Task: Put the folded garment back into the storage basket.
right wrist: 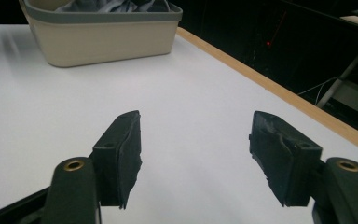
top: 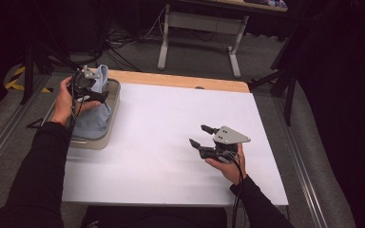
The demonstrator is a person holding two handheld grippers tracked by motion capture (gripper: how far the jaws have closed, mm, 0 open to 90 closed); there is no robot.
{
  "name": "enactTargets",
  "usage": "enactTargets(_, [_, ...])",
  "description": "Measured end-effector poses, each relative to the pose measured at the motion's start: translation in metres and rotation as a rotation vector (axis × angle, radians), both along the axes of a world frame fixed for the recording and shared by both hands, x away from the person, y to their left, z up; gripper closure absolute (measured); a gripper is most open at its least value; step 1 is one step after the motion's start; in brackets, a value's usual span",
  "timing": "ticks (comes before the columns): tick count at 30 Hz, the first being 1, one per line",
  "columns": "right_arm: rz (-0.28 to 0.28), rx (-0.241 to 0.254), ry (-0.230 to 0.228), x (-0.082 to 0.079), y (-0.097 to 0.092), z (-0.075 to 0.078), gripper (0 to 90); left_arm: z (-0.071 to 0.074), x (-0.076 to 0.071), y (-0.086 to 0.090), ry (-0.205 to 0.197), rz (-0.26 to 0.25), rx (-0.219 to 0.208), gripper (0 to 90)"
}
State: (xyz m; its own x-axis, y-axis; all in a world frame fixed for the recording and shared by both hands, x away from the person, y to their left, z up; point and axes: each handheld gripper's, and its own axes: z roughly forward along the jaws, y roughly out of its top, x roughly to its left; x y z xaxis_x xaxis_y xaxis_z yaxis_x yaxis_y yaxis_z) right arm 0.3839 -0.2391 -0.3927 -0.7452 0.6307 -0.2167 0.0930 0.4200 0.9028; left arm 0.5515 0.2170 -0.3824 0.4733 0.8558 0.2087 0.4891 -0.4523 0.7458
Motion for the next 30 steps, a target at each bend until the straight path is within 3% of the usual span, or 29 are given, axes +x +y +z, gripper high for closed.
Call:
enactTargets(2, [0.001,0.007,0.017,-0.003,-0.006,-0.002,34.4,-0.001,0.003,0.0,0.009,-0.002,-0.003,22.0])
enactTargets(6, [-0.005,0.01,0.032,-0.004,-0.011,-0.004,33.9,-0.006,0.009,-0.004,0.029,0.016,0.042,29.0])
enactTargets(9, [0.006,0.015,0.071,-0.003,-0.013,-0.008,33.1,-0.008,0.011,-0.003,0.031,0.024,0.033,33.0])
enactTargets(10, [0.01,0.024,0.089,-0.001,-0.014,-0.009,33.2,-0.009,0.011,-0.002,0.038,0.03,0.038,35.8])
enactTargets(13, [-0.032,0.035,0.087,-0.001,-0.019,-0.012,33.2,-0.012,0.013,0.001,0.051,0.042,0.017,45.9])
enactTargets(16, [-0.048,0.061,0.098,0.001,-0.023,-0.012,33.2,-0.013,0.013,0.002,0.056,0.043,0.027,55.8])
enactTargets(23, [-0.069,0.077,0.097,0.001,-0.026,-0.015,33.6,-0.014,0.01,0.001,0.071,0.011,0.067,72.2])
enactTargets(30, [-0.069,0.081,0.106,0.002,-0.026,-0.016,33.7,-0.017,0.005,-0.001,0.108,-0.034,0.119,77.0])
